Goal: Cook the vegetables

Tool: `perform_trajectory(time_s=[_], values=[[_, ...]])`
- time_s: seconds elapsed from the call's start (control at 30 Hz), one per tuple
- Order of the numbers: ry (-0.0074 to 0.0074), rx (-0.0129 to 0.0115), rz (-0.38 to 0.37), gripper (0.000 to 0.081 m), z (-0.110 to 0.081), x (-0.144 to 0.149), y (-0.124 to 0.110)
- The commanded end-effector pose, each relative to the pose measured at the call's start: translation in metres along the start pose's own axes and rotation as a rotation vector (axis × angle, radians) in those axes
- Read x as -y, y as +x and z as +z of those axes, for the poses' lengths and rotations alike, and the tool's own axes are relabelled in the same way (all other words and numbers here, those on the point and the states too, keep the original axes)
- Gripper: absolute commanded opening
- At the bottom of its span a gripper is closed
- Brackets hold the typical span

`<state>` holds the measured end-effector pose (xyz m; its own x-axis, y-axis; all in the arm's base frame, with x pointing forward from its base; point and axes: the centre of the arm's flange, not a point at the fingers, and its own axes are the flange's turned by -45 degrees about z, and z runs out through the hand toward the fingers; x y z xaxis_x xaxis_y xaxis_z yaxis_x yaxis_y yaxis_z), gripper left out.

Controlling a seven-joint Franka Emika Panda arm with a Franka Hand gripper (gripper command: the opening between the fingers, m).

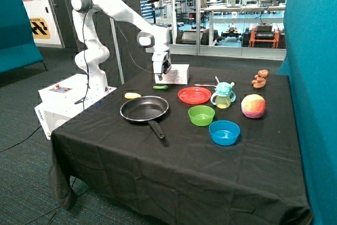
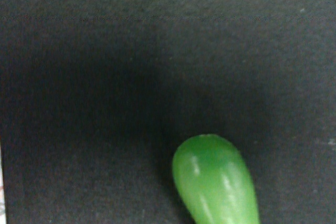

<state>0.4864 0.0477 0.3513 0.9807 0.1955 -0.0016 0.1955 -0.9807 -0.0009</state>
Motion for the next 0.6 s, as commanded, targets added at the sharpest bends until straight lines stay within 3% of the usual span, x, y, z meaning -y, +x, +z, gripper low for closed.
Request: perform_trajectory(time_s=[0.0,0.57], values=[[-0.0009,-0.0016,-0.002,0.0422,0.022,0.009,-0.006],[-0.0009,-0.0016,0.015,0.0417,0.043,0.001,-0.008]])
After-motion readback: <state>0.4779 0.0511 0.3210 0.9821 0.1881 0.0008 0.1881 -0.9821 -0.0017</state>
